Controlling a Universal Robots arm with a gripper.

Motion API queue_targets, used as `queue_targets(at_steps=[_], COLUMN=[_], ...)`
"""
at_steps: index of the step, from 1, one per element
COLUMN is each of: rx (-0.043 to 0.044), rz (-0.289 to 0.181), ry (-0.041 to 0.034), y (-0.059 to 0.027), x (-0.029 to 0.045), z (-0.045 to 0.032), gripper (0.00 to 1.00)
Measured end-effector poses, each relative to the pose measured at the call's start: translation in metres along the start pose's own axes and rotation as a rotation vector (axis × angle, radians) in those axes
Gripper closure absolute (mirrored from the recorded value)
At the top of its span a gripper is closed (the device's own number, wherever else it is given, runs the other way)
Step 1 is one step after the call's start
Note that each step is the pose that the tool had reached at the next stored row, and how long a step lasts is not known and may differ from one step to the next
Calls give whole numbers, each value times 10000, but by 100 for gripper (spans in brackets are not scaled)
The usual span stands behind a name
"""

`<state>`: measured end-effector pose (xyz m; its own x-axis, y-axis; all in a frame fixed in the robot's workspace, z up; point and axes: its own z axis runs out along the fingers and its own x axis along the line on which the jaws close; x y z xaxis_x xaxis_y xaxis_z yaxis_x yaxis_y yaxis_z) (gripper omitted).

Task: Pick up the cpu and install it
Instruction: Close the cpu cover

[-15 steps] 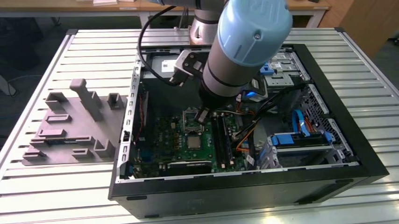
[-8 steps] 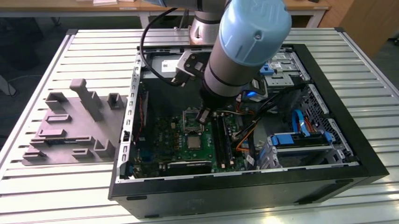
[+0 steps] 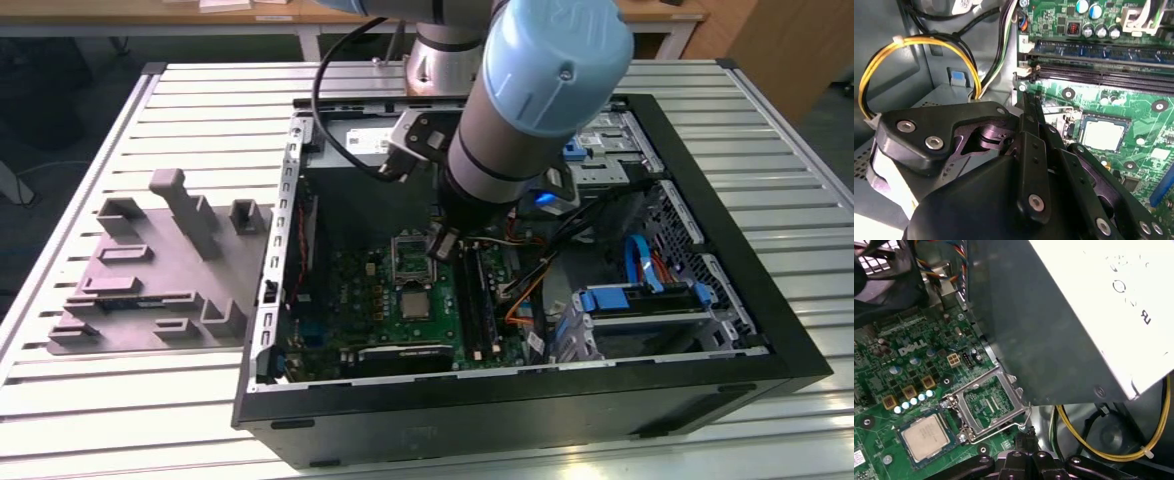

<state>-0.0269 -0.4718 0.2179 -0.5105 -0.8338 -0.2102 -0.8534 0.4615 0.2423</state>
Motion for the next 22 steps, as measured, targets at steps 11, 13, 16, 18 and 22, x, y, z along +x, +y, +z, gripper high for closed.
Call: queue_targets(at_steps=[11,13,16,18,22], rx=[209,266,286,280,273], rz=[41,54,57,57,55], ry=[343,437,472,463,451], y=[23,28,34,35,35], x=[-65,-73,-85,-86,-86], z=[38,41,46,47,47], gripper=[89,89,89,89,89])
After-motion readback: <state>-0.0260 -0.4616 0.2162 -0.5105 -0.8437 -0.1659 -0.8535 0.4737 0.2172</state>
